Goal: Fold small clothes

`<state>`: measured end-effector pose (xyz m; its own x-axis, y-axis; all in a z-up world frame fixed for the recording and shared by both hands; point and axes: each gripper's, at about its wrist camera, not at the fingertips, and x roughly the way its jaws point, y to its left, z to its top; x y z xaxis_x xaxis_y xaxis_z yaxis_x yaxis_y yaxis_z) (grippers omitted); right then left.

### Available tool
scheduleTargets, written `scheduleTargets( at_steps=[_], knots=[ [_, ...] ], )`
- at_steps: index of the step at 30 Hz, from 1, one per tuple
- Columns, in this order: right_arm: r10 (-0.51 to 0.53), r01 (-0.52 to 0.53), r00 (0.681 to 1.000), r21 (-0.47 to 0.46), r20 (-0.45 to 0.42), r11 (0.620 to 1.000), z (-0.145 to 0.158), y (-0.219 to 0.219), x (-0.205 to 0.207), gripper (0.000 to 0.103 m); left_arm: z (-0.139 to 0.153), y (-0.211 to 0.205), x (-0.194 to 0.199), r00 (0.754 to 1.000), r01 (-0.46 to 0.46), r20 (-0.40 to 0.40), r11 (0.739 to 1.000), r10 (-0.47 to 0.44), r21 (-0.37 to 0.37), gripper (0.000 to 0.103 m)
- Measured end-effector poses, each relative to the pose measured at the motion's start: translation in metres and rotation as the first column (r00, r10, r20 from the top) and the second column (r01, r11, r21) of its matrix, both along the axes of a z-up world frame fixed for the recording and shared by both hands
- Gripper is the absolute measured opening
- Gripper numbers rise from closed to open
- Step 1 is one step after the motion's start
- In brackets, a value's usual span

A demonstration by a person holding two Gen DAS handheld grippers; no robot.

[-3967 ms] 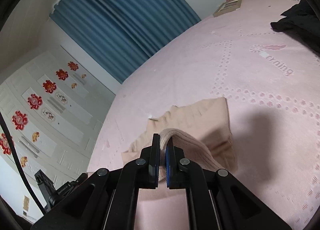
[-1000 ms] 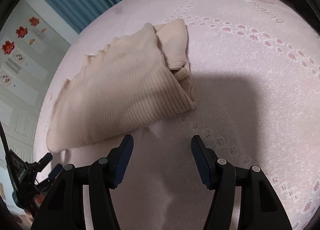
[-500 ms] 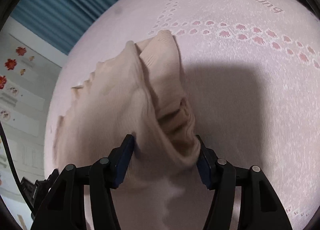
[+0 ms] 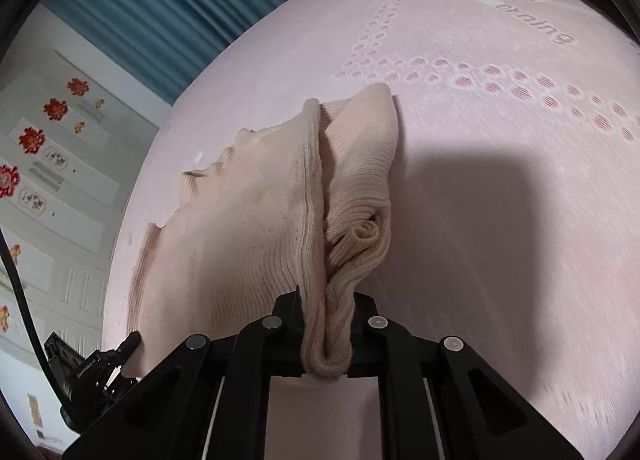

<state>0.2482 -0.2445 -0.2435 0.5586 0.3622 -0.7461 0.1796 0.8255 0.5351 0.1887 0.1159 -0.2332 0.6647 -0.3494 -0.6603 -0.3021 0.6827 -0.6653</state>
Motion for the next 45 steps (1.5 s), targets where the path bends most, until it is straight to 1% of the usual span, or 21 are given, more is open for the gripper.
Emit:
scheduleTargets(
  at_steps=[3,6,10,12,13,14,15,17,20,21,23,24,26,28,31,34,36,38,40,43,45],
  knots=[
    [0.025,-0.025,1.0,-0.011,-0.002,1.0,0.012,-0.004,-0.029,0.011,0.002,-0.001,-0.034,1.0,0.019,-0.02,1.0,-0.019,-0.01,0.013],
    [0.058,-0.057,0.998,-0.072,0.012,0.996,0.028,-0.002,-0.062,0.011,0.005,-0.003,-0.069,0.999,0.031,-0.038,0.999,-0.031,-0.025,0.013],
    [0.1,-0.095,0.995,-0.187,0.019,0.978,0.04,0.004,-0.107,0.011,0.008,-0.014,-0.111,0.995,0.076,-0.068,0.997,-0.073,0.03,0.014],
    [0.121,-0.114,0.992,-0.244,0.016,0.963,0.042,0.01,-0.122,0.012,0.008,-0.015,-0.122,0.992,0.099,-0.086,0.993,-0.093,0.058,0.014],
    [0.126,-0.12,0.992,-0.274,0.006,0.954,0.041,0.012,-0.128,0.014,0.008,-0.015,-0.124,0.991,0.106,-0.092,0.992,-0.099,0.07,0.015],
    [0.119,-0.115,0.993,-0.301,-0.005,0.947,0.041,0.013,-0.132,0.018,0.008,-0.014,-0.124,0.989,0.113,-0.099,0.991,-0.106,0.076,0.019],
    [0.105,-0.102,0.994,-0.324,-0.01,0.941,0.041,0.011,-0.136,0.019,0.007,-0.011,-0.125,0.988,0.118,-0.107,0.99,-0.11,0.073,0.023],
    [0.057,-0.049,0.998,-0.379,0.009,0.924,0.05,0.008,-0.144,0.022,0.009,-0.004,-0.126,0.987,0.121,-0.11,0.99,-0.113,0.066,0.037],
    [0.047,-0.013,0.996,-0.392,0.077,0.92,0.073,0.012,-0.155,0.033,0.016,0.004,-0.126,0.99,0.115,-0.096,0.985,-0.103,0.13,0.047],
    [0.054,-0.013,0.994,-0.394,0.093,0.919,0.077,0.016,-0.157,0.034,0.016,0.006,-0.121,0.989,0.122,-0.094,0.984,-0.111,0.131,0.048],
    [0.108,-0.05,0.987,-0.407,0.121,0.912,0.083,0.037,-0.153,0.041,0.015,0.008,-0.105,0.985,0.149,-0.098,0.983,-0.139,0.104,0.049],
    [0.133,-0.07,0.983,-0.412,0.126,0.908,0.082,0.047,-0.149,0.042,0.015,0.007,-0.098,0.984,0.156,-0.103,0.983,-0.146,0.098,0.049],
    [0.196,-0.128,0.973,-0.414,0.125,0.901,0.075,0.079,-0.137,0.042,0.013,0.001,-0.082,0.983,0.161,-0.109,0.979,-0.148,0.123,0.051],
    [0.251,-0.18,0.96,-0.415,0.123,0.892,0.064,0.107,-0.127,0.042,0.013,-0.002,-0.076,0.983,0.167,-0.098,0.976,-0.154,0.142,0.051],
    [0.297,-0.234,0.952,-0.454,0.071,0.86,0.04,0.143,-0.105,0.042,0.01,0.001,-0.072,0.984,0.17,-0.076,0.975,-0.161,0.142,0.052],
    [0.269,-0.24,0.963,-0.498,-0.013,0.834,0.014,0.16,-0.079,0.042,0.008,0.011,-0.077,0.984,0.176,-0.056,0.98,-0.172,0.09,0.052],
    [0.248,-0.22,0.969,-0.499,-0.011,0.838,0.009,0.162,-0.07,0.042,0.011,0.012,-0.076,0.987,0.162,-0.033,0.982,-0.16,0.093,0.054],
    [0.229,-0.202,0.973,-0.508,-0.01,0.837,0.009,0.164,-0.058,0.042,0.01,0.019,-0.078,0.988,0.152,-0.019,0.986,-0.151,0.072,0.054],
    [0.213,-0.196,0.977,-0.518,-0.028,0.832,0.006,0.168,-0.042,0.042,0.007,0.026,-0.078,0.987,0.159,-0.013,0.987,-0.159,0.035,0.054],
    [0.207,-0.206,0.976,-0.533,-0.059,0.82,0.0,0.173,-0.017,0.042,0.003,0.028,-0.076,0.985,0.173,-0.025,0.985,-0.172,0.022,0.054],
    [0.203,-0.218,0.975,-0.526,-0.086,0.822,-0.006,0.174,-0.001,0.042,0.004,0.026,-0.074,0.983,0.184,-0.016,0.983,-0.184,0.017,0.054]
  ],
)
